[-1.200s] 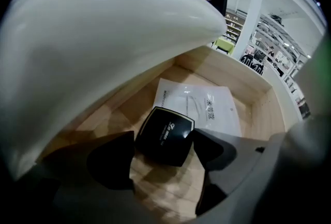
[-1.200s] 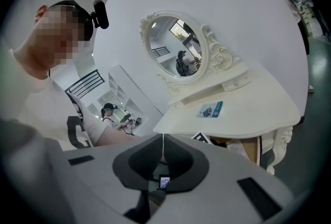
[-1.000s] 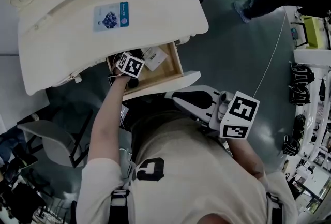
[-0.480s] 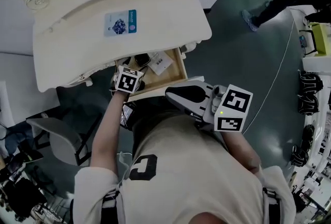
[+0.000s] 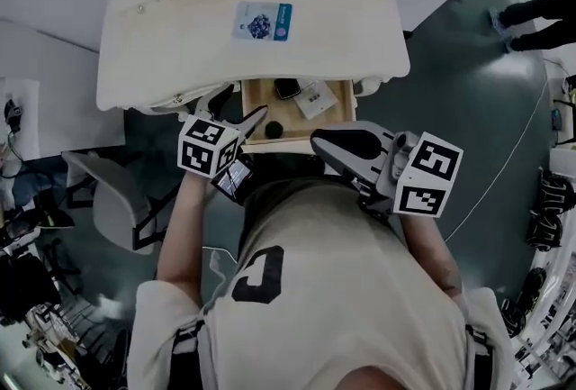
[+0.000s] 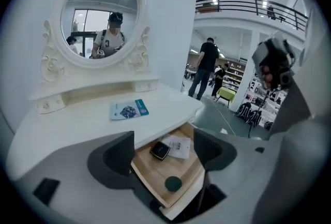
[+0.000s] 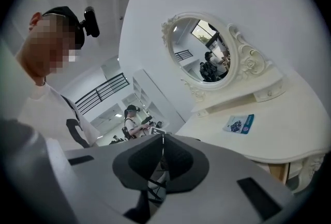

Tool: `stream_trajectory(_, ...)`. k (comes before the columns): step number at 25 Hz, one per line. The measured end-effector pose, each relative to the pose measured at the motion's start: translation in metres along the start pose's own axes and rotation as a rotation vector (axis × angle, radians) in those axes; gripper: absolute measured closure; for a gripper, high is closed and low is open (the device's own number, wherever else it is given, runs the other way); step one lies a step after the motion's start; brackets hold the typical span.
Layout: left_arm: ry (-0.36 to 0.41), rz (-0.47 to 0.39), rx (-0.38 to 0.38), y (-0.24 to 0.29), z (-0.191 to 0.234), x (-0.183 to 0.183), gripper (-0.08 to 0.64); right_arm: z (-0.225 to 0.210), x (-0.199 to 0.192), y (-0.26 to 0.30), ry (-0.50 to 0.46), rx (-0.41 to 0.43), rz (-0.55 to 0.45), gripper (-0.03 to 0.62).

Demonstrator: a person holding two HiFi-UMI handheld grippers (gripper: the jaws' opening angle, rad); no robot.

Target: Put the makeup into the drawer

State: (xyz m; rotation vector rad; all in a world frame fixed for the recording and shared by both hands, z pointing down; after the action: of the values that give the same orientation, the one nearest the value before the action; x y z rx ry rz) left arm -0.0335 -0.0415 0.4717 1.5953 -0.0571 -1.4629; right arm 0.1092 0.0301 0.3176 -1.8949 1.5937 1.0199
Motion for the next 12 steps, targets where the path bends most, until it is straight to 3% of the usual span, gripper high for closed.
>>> stream_trajectory(3,0.025,-0.068,-0.008,-0.034,-0.007,0.017,0.193,0.003,-0.001,0.008,-0.023,0.027,0.020,0.563)
stream_trajectory(6,-0.001,-0.133,-0.019,-0.067,-0.017,0.028,0.193,0.006,-0.003,0.013,0.003,0.040,0.020,0.563)
stream_trajectory(12,0.017,-0.257,-0.089,-0.097,-0.038,0.069,0.193,0.015,0.004,0.034,-0.021,0.077,0.045,0.563)
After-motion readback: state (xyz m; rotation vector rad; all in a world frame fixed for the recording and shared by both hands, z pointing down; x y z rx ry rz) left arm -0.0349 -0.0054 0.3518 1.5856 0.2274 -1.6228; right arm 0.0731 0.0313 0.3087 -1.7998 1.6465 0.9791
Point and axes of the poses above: the fingertips, and each gripper's own axes: y forward along the fingers, z to its left, x out of its top, the point moved 2 cm from there along -y, backward along the fingers
